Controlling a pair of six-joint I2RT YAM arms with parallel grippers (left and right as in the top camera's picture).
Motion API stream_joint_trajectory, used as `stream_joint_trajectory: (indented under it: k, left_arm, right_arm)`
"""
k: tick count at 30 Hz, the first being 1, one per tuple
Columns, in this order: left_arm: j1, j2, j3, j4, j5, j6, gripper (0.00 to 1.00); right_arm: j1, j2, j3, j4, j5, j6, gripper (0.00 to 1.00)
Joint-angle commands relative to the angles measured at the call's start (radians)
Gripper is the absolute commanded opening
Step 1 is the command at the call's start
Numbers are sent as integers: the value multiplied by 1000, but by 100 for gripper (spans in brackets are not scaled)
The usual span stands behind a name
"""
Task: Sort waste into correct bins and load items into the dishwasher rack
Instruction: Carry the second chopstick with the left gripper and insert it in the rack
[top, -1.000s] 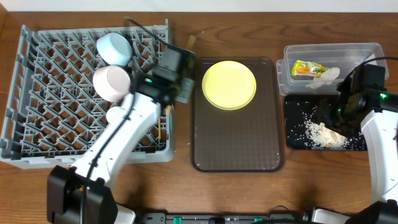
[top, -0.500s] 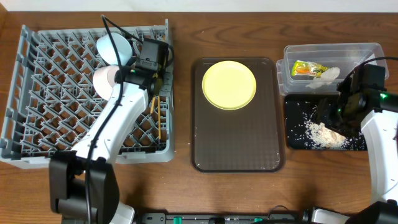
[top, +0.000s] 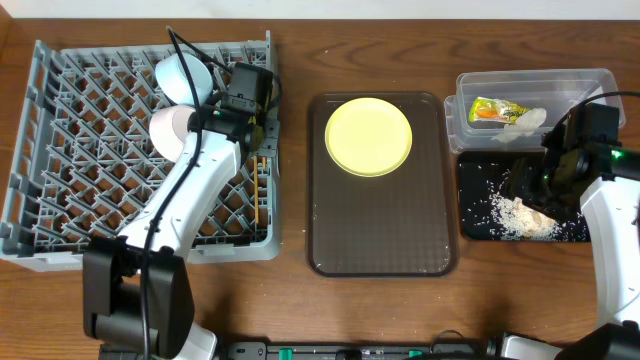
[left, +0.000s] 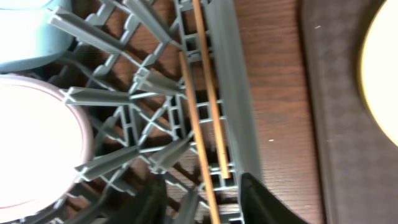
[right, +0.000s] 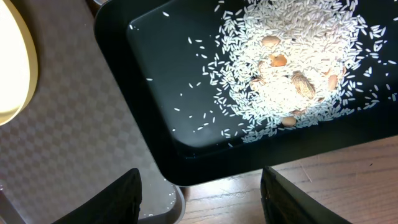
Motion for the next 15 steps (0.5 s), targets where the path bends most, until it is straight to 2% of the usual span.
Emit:
stream_joint_trajectory:
  k: [1, 3, 5, 7, 15]
  left_arm:
    - [-29, -60, 36, -2, 79, -6, 45]
    - [-49, -63, 58, -3, 119, -6, 46]
    - [-79, -63, 78, 3, 163, -6, 54]
    - [-117, -63, 82, 39, 166, -5, 57]
    - [-278, -6, 82, 287, 143, 52, 62]
  right_arm:
    - [-8, -18, 5, 2, -5, -9, 59]
    - [-8, -18, 5, 3, -5, -9, 59]
    - [-8, -18, 5, 3, -5, -9, 59]
    - [-8, -18, 5, 3, -5, -9, 59]
    - [-8, -18, 5, -1, -5, -9, 60]
